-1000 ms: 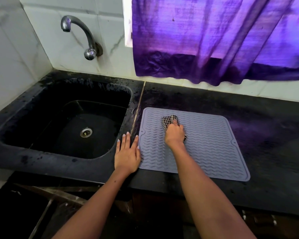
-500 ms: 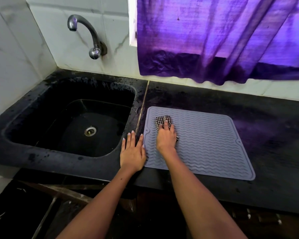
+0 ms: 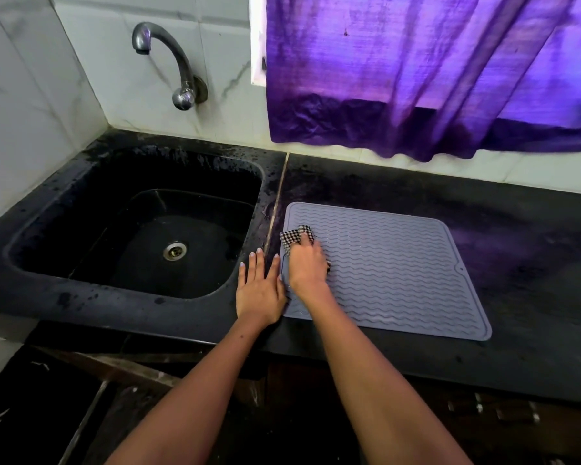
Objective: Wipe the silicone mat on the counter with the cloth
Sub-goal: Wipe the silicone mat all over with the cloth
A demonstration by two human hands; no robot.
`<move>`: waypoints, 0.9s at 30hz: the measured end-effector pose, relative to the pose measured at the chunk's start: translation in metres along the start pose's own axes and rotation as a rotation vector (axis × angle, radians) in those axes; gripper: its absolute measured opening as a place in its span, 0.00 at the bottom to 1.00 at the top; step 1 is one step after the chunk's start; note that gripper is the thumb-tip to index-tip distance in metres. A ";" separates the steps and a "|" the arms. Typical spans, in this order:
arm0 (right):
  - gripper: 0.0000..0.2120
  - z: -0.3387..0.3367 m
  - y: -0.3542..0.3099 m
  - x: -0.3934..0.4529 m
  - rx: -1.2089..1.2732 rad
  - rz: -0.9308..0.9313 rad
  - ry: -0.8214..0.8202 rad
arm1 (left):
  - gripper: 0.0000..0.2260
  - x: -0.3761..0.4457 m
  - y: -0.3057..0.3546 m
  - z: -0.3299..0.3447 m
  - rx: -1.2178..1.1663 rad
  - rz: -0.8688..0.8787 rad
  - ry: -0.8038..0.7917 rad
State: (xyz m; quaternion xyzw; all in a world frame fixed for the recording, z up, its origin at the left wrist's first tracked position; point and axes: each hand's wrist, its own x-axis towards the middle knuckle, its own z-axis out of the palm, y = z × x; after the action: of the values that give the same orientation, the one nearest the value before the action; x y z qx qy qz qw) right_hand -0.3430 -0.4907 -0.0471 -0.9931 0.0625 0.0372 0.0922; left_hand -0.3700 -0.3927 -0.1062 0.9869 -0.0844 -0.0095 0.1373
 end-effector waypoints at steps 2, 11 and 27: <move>0.30 0.012 -0.001 -0.007 -0.045 -0.015 -0.036 | 0.23 0.001 0.000 0.000 0.007 0.002 -0.012; 0.25 -0.001 0.003 -0.002 0.047 -0.023 -0.094 | 0.23 0.000 -0.001 0.000 -0.007 0.000 -0.015; 0.23 0.008 0.037 -0.024 -0.100 -0.048 -0.039 | 0.23 -0.003 0.001 -0.002 0.003 0.003 -0.020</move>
State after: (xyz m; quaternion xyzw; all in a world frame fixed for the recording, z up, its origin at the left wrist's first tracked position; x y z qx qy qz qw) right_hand -0.3716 -0.5224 -0.0597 -0.9967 0.0351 0.0576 0.0444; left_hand -0.3726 -0.3923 -0.1046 0.9868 -0.0871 -0.0192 0.1351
